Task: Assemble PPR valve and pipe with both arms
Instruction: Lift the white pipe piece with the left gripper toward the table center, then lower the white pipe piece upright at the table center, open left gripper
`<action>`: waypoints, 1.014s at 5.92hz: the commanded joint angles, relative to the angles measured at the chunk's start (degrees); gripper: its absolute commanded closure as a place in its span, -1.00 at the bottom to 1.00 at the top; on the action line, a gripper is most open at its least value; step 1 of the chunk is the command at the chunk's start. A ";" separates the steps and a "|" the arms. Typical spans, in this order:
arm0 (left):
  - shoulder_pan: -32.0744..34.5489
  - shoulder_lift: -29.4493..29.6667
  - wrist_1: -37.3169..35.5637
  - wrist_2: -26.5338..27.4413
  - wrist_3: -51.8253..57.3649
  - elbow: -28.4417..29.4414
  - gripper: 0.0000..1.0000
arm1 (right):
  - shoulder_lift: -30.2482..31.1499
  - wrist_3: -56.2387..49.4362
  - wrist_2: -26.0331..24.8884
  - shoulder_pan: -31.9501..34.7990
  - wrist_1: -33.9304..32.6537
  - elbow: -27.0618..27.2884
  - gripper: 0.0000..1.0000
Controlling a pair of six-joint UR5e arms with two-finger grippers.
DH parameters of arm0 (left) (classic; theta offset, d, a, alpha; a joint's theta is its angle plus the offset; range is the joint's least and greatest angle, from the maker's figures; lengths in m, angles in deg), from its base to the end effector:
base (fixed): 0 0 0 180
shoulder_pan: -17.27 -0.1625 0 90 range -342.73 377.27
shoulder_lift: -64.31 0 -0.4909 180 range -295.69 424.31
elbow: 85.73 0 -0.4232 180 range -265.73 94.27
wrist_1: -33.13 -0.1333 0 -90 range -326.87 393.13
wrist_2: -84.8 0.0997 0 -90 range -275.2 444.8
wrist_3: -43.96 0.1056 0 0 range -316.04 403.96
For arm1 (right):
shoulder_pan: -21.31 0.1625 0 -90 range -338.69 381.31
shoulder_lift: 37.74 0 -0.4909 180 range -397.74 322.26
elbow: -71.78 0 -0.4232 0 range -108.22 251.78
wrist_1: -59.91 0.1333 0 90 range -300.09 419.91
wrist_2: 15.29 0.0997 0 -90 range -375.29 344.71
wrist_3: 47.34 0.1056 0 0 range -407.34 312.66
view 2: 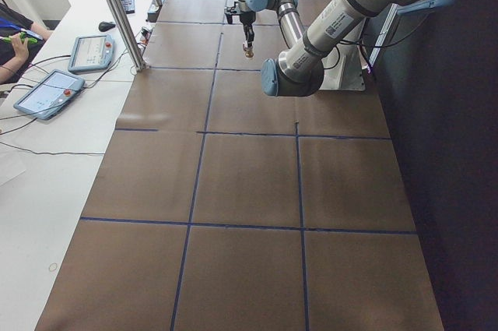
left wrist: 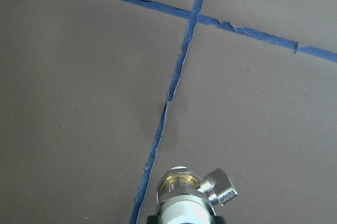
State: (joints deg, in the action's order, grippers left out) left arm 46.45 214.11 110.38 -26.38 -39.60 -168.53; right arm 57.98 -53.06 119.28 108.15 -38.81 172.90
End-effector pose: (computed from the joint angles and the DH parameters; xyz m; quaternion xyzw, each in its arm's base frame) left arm 0.6704 -0.4833 0.0849 -0.0620 0.3718 -0.1208 0.9183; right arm 0.0333 -0.4701 0.6920 -0.0183 -0.3796 -0.0607 0.9230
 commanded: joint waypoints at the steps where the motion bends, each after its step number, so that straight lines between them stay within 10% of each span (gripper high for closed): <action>1: -0.87 -2.22 4.46 0.26 0.15 0.88 1.00 | -0.01 0.00 -0.02 -0.01 -0.07 -0.05 -1.00; 6: 1.40 -2.76 4.49 0.35 2.43 1.06 1.00 | -0.01 0.00 -0.02 0.08 0.02 0.13 -1.00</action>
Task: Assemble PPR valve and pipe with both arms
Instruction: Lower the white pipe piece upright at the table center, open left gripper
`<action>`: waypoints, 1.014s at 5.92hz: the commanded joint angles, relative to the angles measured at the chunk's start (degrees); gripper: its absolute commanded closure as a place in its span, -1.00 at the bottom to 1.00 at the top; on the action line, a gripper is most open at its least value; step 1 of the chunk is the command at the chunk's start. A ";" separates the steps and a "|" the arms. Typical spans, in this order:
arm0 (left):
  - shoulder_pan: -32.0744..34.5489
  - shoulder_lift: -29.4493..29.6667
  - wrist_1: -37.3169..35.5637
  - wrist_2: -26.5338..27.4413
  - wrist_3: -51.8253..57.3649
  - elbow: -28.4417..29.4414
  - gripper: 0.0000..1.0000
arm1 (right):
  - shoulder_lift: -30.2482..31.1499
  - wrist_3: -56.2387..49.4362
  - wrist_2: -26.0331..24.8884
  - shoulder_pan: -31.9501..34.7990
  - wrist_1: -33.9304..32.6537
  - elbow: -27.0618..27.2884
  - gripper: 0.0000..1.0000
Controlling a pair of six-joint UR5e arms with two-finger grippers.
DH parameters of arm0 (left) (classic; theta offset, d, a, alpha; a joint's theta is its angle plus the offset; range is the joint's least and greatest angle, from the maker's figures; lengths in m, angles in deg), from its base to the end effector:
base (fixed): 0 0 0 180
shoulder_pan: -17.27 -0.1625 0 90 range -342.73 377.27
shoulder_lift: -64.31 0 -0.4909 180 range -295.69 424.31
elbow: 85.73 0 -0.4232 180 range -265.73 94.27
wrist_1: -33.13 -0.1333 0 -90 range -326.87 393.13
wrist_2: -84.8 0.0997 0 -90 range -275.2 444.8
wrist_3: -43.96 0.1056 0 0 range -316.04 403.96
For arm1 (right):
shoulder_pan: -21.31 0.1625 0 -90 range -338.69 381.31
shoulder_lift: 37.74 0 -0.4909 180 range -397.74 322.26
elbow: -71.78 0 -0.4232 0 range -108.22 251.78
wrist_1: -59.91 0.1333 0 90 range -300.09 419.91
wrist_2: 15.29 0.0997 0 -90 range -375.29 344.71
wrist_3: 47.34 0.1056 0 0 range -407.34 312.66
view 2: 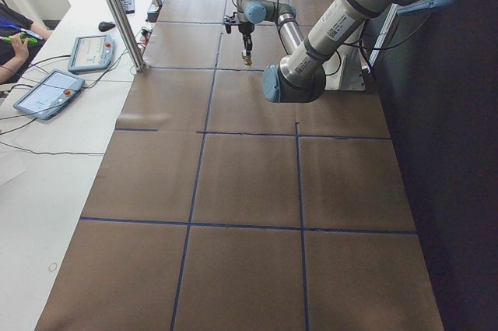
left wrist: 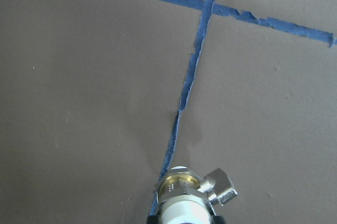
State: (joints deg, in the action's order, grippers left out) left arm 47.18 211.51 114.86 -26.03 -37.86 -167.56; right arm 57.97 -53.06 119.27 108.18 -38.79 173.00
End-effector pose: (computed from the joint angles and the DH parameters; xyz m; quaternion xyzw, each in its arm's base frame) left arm 0.6718 -0.4969 0.1186 -0.0484 0.3791 -0.1120 0.9173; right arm 0.0336 -0.4703 0.6910 -0.0172 -0.3795 -0.0608 0.9230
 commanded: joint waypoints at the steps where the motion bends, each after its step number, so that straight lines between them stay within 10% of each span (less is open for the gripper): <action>1: 0.76 -0.85 0.27 0.00 0.79 0.10 0.99 | 0.00 0.00 0.09 -0.04 0.00 0.21 -1.00; 6: 0.67 -1.74 1.67 -0.09 0.79 0.10 0.83 | -0.09 0.00 0.09 -0.04 0.00 0.12 -1.00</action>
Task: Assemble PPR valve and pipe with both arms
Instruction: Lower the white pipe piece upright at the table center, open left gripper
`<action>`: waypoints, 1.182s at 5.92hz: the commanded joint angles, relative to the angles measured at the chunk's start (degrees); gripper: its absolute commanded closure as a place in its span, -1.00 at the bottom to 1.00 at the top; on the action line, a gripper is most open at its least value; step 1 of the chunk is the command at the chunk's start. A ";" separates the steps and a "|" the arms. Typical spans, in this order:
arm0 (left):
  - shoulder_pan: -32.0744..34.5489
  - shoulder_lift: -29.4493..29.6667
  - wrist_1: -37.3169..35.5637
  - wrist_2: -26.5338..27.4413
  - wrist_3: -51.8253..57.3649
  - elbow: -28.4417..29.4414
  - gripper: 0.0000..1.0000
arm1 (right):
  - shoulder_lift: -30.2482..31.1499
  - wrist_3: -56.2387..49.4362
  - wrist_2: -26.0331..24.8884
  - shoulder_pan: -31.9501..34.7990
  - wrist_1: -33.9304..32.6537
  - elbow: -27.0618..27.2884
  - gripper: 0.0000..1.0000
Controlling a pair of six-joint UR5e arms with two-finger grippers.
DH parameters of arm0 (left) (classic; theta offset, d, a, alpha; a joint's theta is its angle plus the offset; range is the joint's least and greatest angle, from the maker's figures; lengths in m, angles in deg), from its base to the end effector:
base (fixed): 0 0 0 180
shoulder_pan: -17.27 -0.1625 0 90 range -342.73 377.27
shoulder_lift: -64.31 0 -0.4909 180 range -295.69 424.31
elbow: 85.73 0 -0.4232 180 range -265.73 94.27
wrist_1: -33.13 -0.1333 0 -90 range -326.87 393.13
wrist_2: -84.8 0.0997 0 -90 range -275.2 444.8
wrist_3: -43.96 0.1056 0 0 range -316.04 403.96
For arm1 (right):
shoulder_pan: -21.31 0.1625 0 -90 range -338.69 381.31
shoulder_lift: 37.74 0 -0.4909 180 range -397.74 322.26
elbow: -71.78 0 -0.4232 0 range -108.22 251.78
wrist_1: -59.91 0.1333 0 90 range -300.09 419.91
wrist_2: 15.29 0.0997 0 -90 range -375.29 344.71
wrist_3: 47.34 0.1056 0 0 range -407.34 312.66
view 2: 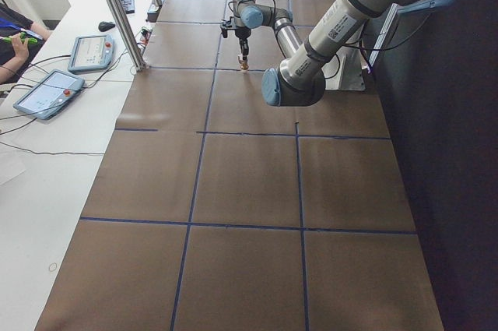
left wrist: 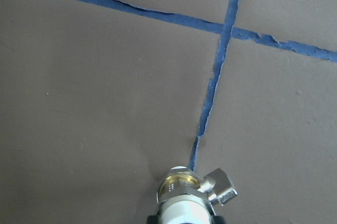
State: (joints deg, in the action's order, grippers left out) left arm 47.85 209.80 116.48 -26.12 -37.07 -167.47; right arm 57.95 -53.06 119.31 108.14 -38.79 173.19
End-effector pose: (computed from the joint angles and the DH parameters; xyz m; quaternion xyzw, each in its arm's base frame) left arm 0.6675 -0.5055 0.1400 -0.0449 0.3785 -0.1111 0.9178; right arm 0.0332 -0.4706 0.6891 -0.0156 -0.3798 -0.0618 0.9229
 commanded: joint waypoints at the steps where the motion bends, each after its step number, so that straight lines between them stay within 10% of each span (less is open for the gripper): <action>1: 0.00 -0.12 0.06 0.00 0.00 0.00 0.72 | 0.02 0.00 0.05 0.08 0.00 -0.16 -1.00; 7: 0.00 -0.38 0.06 0.00 0.78 -0.09 -0.45 | 0.02 0.00 -0.04 0.00 0.00 -0.25 -1.00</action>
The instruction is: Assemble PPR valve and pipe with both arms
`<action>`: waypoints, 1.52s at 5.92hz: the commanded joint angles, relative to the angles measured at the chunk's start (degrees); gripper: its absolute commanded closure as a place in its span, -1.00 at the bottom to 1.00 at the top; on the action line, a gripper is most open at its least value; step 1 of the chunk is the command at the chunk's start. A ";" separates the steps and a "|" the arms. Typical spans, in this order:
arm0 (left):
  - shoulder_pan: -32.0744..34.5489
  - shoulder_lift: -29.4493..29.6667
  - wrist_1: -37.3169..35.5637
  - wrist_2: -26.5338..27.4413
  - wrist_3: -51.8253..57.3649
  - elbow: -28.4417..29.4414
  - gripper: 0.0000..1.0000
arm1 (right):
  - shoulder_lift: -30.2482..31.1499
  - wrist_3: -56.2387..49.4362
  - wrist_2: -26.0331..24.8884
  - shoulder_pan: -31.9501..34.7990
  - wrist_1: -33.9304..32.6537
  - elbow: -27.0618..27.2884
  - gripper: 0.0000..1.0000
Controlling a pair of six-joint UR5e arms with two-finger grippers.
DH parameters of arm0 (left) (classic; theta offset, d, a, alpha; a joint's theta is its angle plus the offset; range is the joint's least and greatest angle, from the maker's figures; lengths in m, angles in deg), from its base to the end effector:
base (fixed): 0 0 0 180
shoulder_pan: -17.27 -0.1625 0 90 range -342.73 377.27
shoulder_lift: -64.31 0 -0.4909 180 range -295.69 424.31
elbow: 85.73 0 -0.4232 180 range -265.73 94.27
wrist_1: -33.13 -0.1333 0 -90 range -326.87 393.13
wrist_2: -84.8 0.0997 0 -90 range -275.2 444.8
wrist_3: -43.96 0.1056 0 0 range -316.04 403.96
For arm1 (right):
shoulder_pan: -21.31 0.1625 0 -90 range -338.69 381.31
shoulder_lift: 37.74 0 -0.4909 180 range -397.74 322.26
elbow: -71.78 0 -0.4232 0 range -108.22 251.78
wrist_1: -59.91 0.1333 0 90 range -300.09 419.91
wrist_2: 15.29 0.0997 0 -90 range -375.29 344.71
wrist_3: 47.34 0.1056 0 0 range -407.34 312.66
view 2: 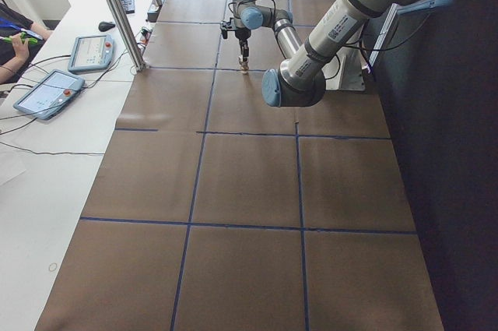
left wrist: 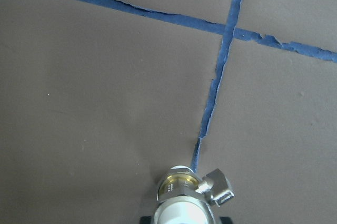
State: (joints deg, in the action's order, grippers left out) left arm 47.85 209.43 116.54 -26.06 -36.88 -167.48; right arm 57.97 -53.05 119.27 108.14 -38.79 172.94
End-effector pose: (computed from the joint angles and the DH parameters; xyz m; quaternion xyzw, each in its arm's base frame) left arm 0.6675 -0.5056 0.1452 -0.0448 0.3762 -0.1103 0.9188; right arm 0.0333 -0.4703 0.6915 -0.0178 -0.3795 -0.0609 0.9230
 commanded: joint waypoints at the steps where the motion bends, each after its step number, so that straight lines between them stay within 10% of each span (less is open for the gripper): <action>1: 0.17 -0.01 -0.17 0.02 2.95 -0.68 -0.99 | 0.00 0.00 0.09 0.09 0.00 0.00 -1.00; 3: 3.76 -1.93 -1.05 -1.46 10.22 -2.87 -1.00 | 0.00 0.00 0.09 0.09 0.00 0.09 -1.00; 9: 35.79 -33.45 -0.97 -16.03 71.07 -13.43 -1.00 | -5.33 0.17 0.52 -0.09 -0.35 1.49 -1.00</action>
State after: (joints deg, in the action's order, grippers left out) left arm 77.33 180.62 115.53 -39.45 23.88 -181.27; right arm 55.07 -52.94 119.50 108.10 -38.84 174.19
